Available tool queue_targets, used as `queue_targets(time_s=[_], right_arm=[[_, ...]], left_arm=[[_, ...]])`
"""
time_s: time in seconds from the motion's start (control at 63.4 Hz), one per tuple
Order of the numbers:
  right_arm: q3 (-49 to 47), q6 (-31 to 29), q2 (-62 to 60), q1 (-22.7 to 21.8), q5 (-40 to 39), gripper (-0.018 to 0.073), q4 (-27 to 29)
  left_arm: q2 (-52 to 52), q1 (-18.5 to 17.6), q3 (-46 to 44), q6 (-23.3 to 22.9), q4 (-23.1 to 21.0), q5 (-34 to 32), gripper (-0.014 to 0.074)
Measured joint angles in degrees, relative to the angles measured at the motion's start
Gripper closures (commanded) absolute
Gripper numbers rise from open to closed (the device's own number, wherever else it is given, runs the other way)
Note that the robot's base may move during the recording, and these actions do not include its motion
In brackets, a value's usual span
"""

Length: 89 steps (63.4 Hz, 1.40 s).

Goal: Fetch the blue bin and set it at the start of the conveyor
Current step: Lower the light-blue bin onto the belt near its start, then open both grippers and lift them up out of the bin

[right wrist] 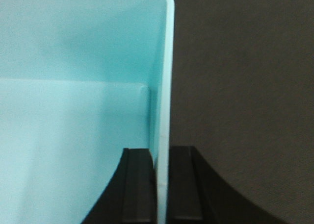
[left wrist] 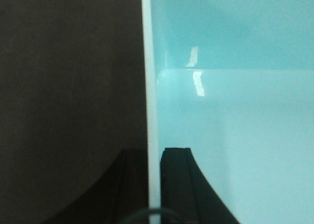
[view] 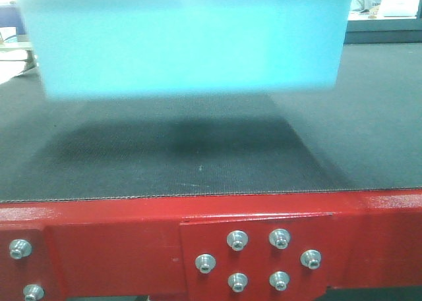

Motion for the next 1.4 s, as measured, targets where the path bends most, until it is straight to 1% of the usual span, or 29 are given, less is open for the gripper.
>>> queue_targets(time_s=[0.11,0.189,0.331,0.394,0.426,0.457,0.489,0.504,0.52,0.536,0.552,0.583,0.599,0.646,0.662,0.678,0.757,0.851,1.103,1.229,1.324,1.34,1.371,1.387,1.403], right_arm=[[4.3,1.6,1.3,-0.1,-4.2,0.0722,0.1],[5.6,2.0,2.6,-0.1,-5.7,0.0722,0.1],[6.0,2.4,4.1,-0.2,-6.3,0.0722,0.1],[6.0,2.4,4.3,-0.3,-6.5,0.0722,0.2],[6.0,2.5,4.3,-0.3,-6.5,0.0708,0.3],[6.0,2.5,4.3,-0.3,-6.5,0.0671,0.4],[6.0,2.7,4.3,-0.3,-6.5,0.0616,0.5],[5.8,2.7,4.4,-0.3,-6.5,0.0582,0.5],[5.7,2.8,4.3,-0.3,-6.5,0.0529,0.7],[5.6,2.8,4.4,-0.3,-6.4,0.0491,0.8],[5.3,2.9,4.4,-0.3,-6.1,0.0472,0.8],[5.1,3.0,4.4,-0.3,-5.9,0.0398,0.8],[4.9,3.1,4.5,-0.3,-5.8,0.0349,0.9],[4.3,3.3,4.6,-0.3,-5.7,0.0268,1.3],[4.0,3.5,4.7,-0.2,-5.5,0.0249,1.5],[3.8,3.8,4.7,0.0,-5.5,0.0240,1.7],[3.0,4.3,4.7,0.3,-4.7,0.0230,2.5],[2.7,4.4,4.5,0.3,-4.6,0.0231,3.1],[2.7,4.7,3.2,0.2,-4.3,0.0231,1.0],[2.7,4.7,1.2,0.2,-4.0,0.0247,0.8],[2.7,4.8,-1.1,0.2,-3.9,0.0319,0.3],[2.7,4.8,-1.6,0.2,-3.8,0.0345,0.0],[2.7,4.8,-2.4,0.2,-3.8,0.0375,-0.4],[2.7,4.8,-2.9,0.2,-3.8,0.0409,-0.6],[2.7,4.8,-3.3,0.2,-3.8,0.0432,-0.8]], left_arm=[[0.1,0.3,5.1,-1.0,-0.3,-3.8,0.0708],[0.1,0.5,7.6,-1.2,-0.3,-6.2,0.0708],[0.1,0.9,9.3,-1.3,-0.3,-9.4,0.0708],[0.1,1.1,9.5,-1.3,-0.3,-9.9,0.0706],[0.1,1.2,9.5,-1.3,-0.3,-10.0,0.0696],[0.1,1.4,9.5,-1.3,-0.3,-10.4,0.0671],[0.1,1.6,9.5,-1.3,-0.3,-10.4,0.0634],[0.1,1.6,9.5,-1.3,-0.3,-10.4,0.0612],[0.1,1.6,9.5,-1.3,-0.3,-10.4,0.0587],[0.1,1.6,9.5,-1.3,-0.3,-10.4,0.0545],[0.1,1.7,9.5,-1.3,-0.3,-10.4,0.0529],[0.1,1.7,9.5,-1.3,-0.3,-10.5,0.0468],[0.1,1.7,9.5,-1.3,-0.3,-10.5,0.0421],[0.1,1.7,9.5,-1.3,-1.0,-11.0,0.0335],[0.1,1.7,9.5,-1.3,-1.4,-11.3,0.0290],[0.1,1.6,9.5,-1.3,-1.7,-11.6,0.0273],[0.1,1.6,9.5,-2.7,-2.7,-12.0,0.0232],[0.1,2.2,9.4,-4.2,-3.0,-12.0,0.0237],[0.1,3.6,9.3,-4.8,-1.7,-10.4,0.0237],[-0.2,3.6,7.5,-4.9,-1.6,-7.3,0.0267],[-2.2,3.4,6.3,-4.9,-1.0,-5.7,0.0360],[-2.7,3.4,6.2,-4.9,-0.9,-5.6,0.0395],[-4.1,3.1,6.1,-4.9,-0.8,-5.3,0.0432],[-4.8,3.1,6.1,-4.9,-0.8,-5.2,0.0458],[-5.4,3.0,6.1,-4.9,-0.8,-5.1,0.0500]])
